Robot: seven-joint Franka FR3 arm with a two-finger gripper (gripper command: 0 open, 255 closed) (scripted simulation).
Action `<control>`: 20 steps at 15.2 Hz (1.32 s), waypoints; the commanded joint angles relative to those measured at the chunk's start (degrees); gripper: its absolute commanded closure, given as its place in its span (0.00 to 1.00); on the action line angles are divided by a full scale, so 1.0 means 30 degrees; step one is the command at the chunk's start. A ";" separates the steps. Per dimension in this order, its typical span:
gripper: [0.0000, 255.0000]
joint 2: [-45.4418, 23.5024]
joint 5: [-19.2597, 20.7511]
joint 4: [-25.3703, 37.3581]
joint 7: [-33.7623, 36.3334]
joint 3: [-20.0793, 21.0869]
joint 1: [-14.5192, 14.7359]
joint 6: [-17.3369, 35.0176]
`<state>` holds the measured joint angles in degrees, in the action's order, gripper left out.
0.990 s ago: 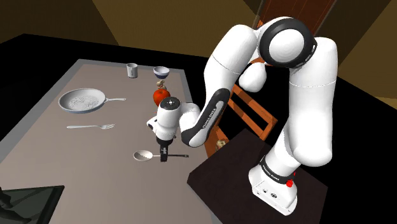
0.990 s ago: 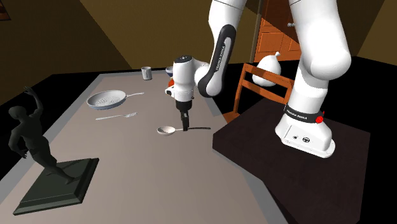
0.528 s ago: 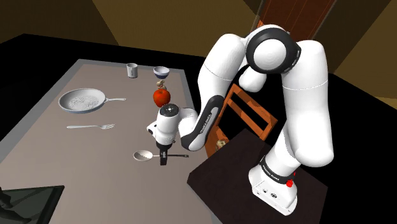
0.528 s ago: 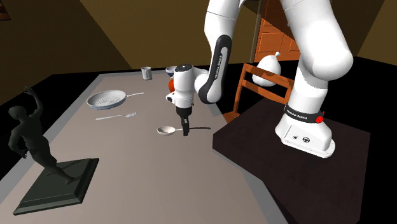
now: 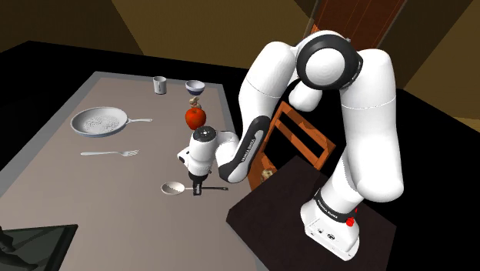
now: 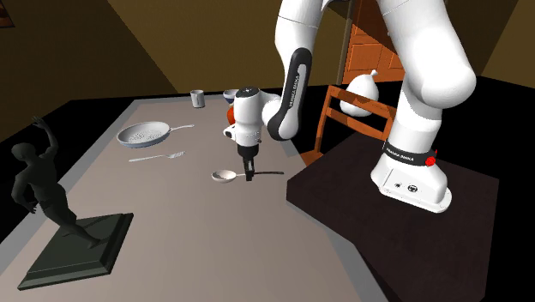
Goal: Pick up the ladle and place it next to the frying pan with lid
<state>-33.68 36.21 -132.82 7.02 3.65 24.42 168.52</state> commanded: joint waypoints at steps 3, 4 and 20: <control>1.00 -0.0001 0.0000 0.0001 0.0000 -0.0001 0.0001 0.0001; 1.00 -0.0001 0.0000 0.0001 0.0000 0.0000 0.0000 0.0000; 1.00 0.3390 -0.1996 -0.1328 -0.1964 0.2355 -0.1945 -0.2241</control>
<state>-24.38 30.92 -136.54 1.87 10.06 19.21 162.44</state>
